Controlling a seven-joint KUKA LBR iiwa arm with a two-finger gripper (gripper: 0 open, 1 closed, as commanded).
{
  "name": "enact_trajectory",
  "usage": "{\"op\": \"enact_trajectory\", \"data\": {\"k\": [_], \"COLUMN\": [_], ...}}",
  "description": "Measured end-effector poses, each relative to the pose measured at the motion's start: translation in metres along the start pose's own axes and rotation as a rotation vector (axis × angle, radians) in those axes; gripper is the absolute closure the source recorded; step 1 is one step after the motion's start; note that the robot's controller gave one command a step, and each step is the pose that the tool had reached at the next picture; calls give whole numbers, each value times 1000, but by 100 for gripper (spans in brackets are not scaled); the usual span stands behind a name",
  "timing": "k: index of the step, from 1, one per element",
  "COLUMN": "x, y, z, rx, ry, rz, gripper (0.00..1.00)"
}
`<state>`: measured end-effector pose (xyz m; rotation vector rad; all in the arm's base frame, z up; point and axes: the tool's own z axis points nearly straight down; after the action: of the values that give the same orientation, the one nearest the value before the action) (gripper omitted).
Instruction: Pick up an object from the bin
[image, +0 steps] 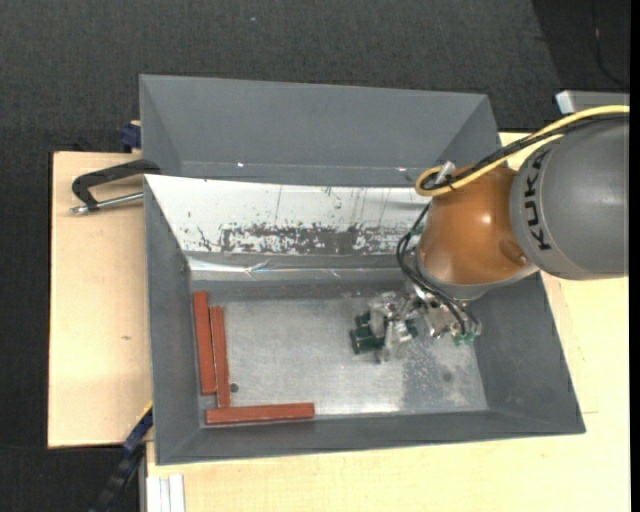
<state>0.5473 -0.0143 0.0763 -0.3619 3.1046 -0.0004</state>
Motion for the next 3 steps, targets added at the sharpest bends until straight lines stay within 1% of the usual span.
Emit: {"op": "enact_trajectory", "data": {"k": [1, 2, 3], "x": [0, -8, -8], "y": [0, 6, 6], "z": [0, -120, -120], "rx": [0, -2, -2], "ry": [0, 10, 10], "rz": [0, 19, 20], "gripper": [100, 100, 0]}}
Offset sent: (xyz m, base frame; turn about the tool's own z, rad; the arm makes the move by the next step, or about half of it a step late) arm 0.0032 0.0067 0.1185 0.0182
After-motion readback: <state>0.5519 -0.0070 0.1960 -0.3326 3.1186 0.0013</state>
